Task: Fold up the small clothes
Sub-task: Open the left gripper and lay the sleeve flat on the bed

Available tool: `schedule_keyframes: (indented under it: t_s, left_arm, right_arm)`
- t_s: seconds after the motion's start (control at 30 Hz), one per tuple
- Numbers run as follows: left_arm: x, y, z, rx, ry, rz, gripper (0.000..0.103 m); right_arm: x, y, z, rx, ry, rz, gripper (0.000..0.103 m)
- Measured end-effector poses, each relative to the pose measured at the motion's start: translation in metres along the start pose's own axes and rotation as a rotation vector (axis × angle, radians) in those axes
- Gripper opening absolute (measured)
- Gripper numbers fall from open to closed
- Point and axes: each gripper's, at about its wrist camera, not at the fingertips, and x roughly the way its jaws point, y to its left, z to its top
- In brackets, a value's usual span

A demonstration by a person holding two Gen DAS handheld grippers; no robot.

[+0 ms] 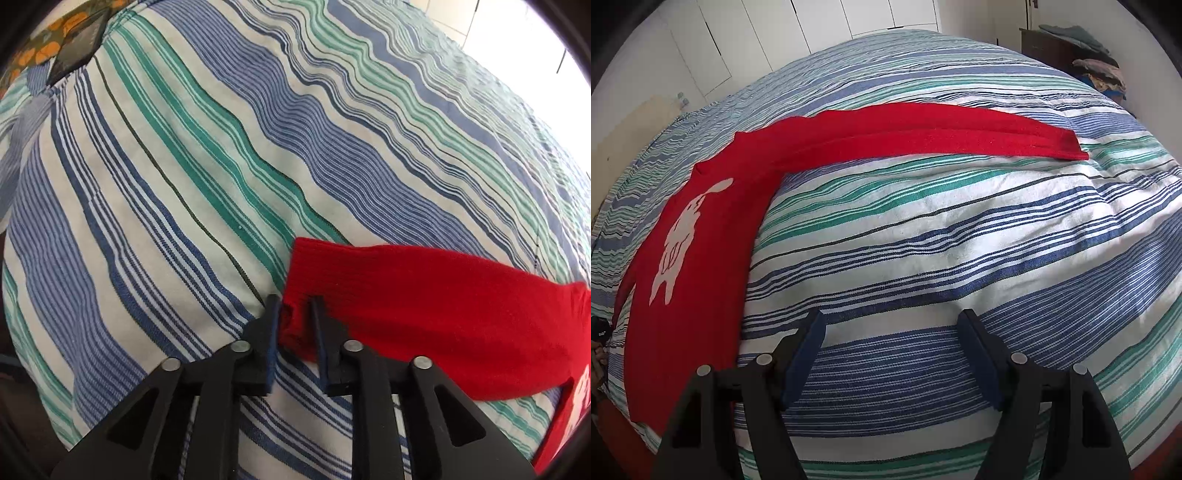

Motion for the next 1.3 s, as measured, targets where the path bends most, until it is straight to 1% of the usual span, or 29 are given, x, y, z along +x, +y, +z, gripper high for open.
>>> schedule_keyframes:
  t_s: [0.03,0.07,0.1,0.13,0.17,0.23,0.3,0.37,0.43,0.5,0.63,0.7,0.8,0.87,0.9,0.97,1.07,1.3]
  left_arm:
    - [-0.009,0.000,-0.003,-0.002,-0.003,0.003,0.057]
    - [-0.019,0.001,-0.008,-0.003,-0.018,0.008,0.079]
    - [-0.033,0.002,-0.014,-0.005,-0.051,0.015,0.084]
    - [-0.046,0.005,-0.021,-0.004,-0.080,0.011,0.088]
    - [-0.059,0.007,-0.029,0.001,-0.094,-0.008,0.088]
    - [-0.080,0.007,-0.050,0.015,-0.100,-0.047,0.088]
    - [-0.102,0.004,-0.075,0.040,-0.118,-0.075,0.088]
    - [-0.121,-0.006,-0.101,0.080,-0.139,-0.105,0.088]
    - [-0.135,-0.023,-0.127,0.136,-0.158,-0.129,0.089]
    - [-0.142,-0.045,-0.148,0.199,-0.168,-0.145,0.091]
    - [-0.140,-0.088,-0.177,0.322,-0.147,-0.162,0.092]
    - [-0.136,-0.104,-0.186,0.383,-0.139,-0.162,0.092]
    - [-0.120,-0.113,-0.192,0.430,-0.127,-0.127,0.092]
    - [-0.105,-0.108,-0.192,0.433,-0.112,-0.099,0.092]
    - [-0.097,-0.104,-0.193,0.426,-0.090,-0.097,0.093]
    - [-0.089,-0.099,-0.191,0.399,-0.058,-0.121,0.096]
    - [-0.090,-0.096,-0.190,0.380,-0.058,-0.129,0.098]
    - [-0.085,-0.099,-0.193,0.385,-0.055,-0.108,0.102]
  right_arm:
    - [0.000,0.000,0.000,0.003,0.000,-0.001,0.073]
    - [-0.001,-0.001,0.000,0.007,-0.001,-0.002,0.074]
    - [-0.001,-0.002,0.000,0.012,0.000,-0.003,0.074]
    - [-0.002,-0.003,0.000,0.018,-0.001,-0.003,0.079]
    - [-0.003,-0.004,0.000,0.024,-0.003,-0.005,0.085]
    - [-0.006,-0.005,-0.001,0.030,-0.014,-0.016,0.090]
    - [-0.011,-0.006,-0.001,0.034,-0.031,-0.028,0.091]
    - [-0.015,-0.007,-0.002,0.041,-0.049,-0.038,0.092]
    - [-0.019,-0.009,-0.003,0.047,-0.064,-0.047,0.094]
    - [-0.021,-0.011,-0.004,0.052,-0.074,-0.053,0.094]
    - [-0.025,-0.012,-0.005,0.044,-0.085,-0.065,0.094]
    - [-0.027,-0.010,-0.006,0.031,-0.089,-0.070,0.094]
    - [-0.027,-0.007,-0.010,0.007,-0.084,-0.079,0.094]
    - [-0.025,-0.004,-0.012,-0.012,-0.071,-0.082,0.094]
    - [-0.023,-0.003,-0.014,-0.022,-0.060,-0.083,0.095]
    - [-0.014,-0.001,-0.018,-0.037,-0.022,-0.086,0.099]
    - [0.000,-0.001,-0.022,-0.049,0.031,-0.104,0.101]
    - [0.005,-0.002,-0.024,-0.036,0.035,-0.095,0.103]
